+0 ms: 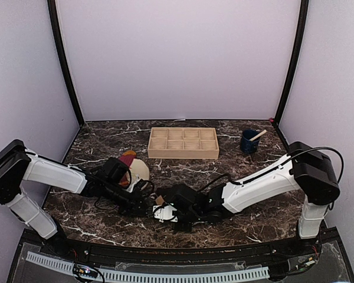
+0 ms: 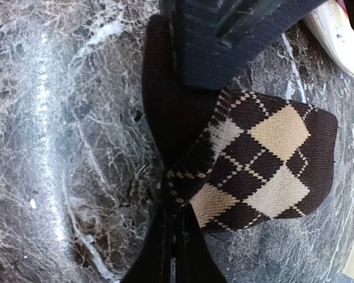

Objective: Roll the socks
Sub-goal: Roll the sock at the center of the board.

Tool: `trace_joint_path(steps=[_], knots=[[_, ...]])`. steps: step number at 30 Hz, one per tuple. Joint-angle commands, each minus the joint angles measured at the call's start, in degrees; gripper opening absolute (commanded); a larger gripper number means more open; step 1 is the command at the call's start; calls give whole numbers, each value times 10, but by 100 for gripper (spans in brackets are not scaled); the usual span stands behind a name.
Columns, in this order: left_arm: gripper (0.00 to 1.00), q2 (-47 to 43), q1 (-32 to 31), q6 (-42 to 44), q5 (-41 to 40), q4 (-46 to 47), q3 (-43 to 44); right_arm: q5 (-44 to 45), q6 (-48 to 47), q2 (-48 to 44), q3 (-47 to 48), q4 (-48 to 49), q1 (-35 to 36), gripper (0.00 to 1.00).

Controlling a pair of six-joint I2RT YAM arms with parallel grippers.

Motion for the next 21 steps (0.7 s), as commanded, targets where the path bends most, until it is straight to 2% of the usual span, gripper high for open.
trace_joint_path(steps=[1, 2, 8, 21], knots=[[16, -36, 3, 12, -36, -27, -10, -39, 17, -1, 26, -18, -14, 0], [22, -44, 3, 18, -48, -37, -8, -54, 22, -2, 31, -26, -18, 0], [43, -96, 3, 36, -119, -63, -7, -160, 57, 4, 82, -92, -55, 0], [46, -179, 3, 66, -185, -23, -60, -314, 99, 53, 137, -174, -99, 0]])
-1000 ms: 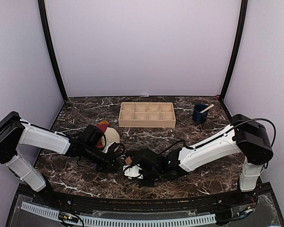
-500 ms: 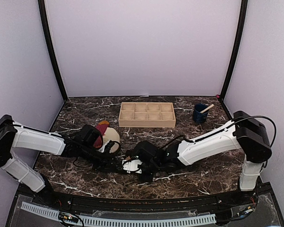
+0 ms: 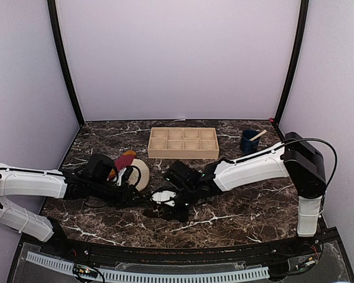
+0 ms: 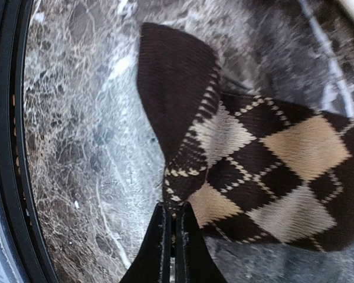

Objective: Roll the socks
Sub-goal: Roll the sock at the center of the board.

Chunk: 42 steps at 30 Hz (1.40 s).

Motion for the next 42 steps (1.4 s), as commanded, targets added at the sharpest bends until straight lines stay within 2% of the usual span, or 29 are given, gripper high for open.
trace_joint_path(steps=[1, 8, 13, 20, 29, 42], knots=[[46, -31, 2, 14, -23, 22, -33, -81, 25, 15, 17, -28, -17, 0], [32, -53, 0, 32, -17, 42, -50, -190, 70, 16, 12, -7, -53, 0], [31, -53, -16, 53, -17, 48, -46, -284, 111, 31, 15, 8, -80, 0], [31, -24, -59, 94, -30, 41, -19, -367, 152, 68, 20, 30, -101, 0], [36, -6, -81, 139, -49, 27, -1, -411, 180, 83, 15, 57, -120, 0], [37, 13, -102, 182, -62, 13, 23, -459, 188, 110, 27, 51, -140, 0]])
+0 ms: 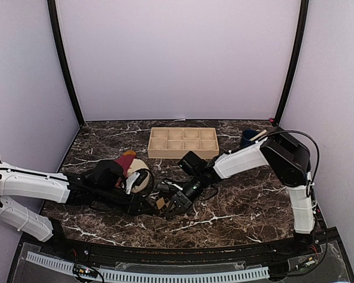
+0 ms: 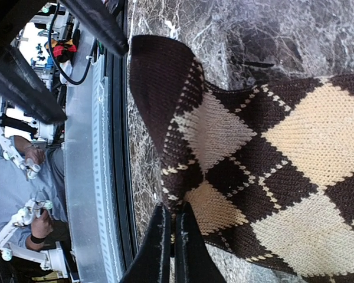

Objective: Roll the socks
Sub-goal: Roll the sock at the center of the board.

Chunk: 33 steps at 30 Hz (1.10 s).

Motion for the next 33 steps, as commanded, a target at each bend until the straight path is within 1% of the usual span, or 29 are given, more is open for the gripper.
trace_joint_path(steps=[1, 10, 18, 26, 30, 33], knots=[[37, 17, -8, 29, -6, -17, 29, -40, 9, 17, 16, 8, -10, 0], [40, 65, -15, 58, 0, -30, 60, -59, 16, 32, 26, 5, -17, 0], [42, 103, -18, 88, -20, -57, 86, -66, 19, 47, 42, 1, -20, 0], [42, 130, -18, 102, -22, -61, 102, -67, 21, 57, 46, -2, -24, 0], [41, 129, -18, 106, -37, -63, 111, -67, 23, 61, 45, -4, -27, 0], [41, 105, -18, 109, -60, -62, 112, -68, 27, 64, 44, -1, -28, 0]])
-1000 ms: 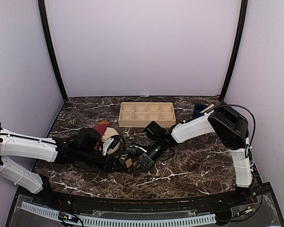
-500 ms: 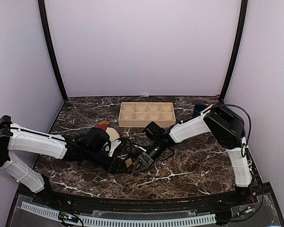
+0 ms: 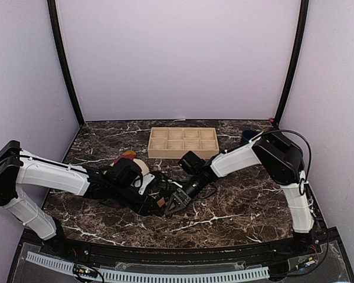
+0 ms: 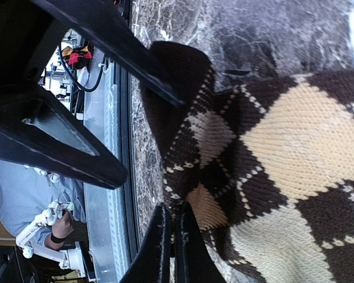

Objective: Roll the socks
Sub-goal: Roll the sock at the center of the board.

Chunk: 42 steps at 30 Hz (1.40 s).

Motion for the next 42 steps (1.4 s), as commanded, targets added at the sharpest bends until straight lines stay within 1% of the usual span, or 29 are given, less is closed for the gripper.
trace_joint_path(steps=[1, 5, 10, 16, 23, 33, 38, 42], knots=[[41, -40, -3, 16, -37, -10, 13, -11, 9, 16, 8, 6, -8, 0], [42, -73, -3, 25, -59, -4, -6, -15, 12, 18, 9, 9, -9, 0], [41, -68, -3, 16, -51, -15, -16, -17, 13, 20, 10, 9, -11, 0], [42, -80, -3, 3, -62, -8, -39, -15, 12, 19, 8, 8, -13, 0], [45, -72, -3, -2, -53, 8, -53, -14, 10, 21, 9, 3, -16, 0], [46, -46, -3, 9, -51, 23, -49, -15, 8, 22, 12, -1, -16, 0], [45, -35, -3, 14, -49, 25, -48, -16, 5, 24, 15, -5, -16, 0], [41, -36, -3, 18, -44, 33, -49, -16, 4, 26, 15, -7, -16, 0]])
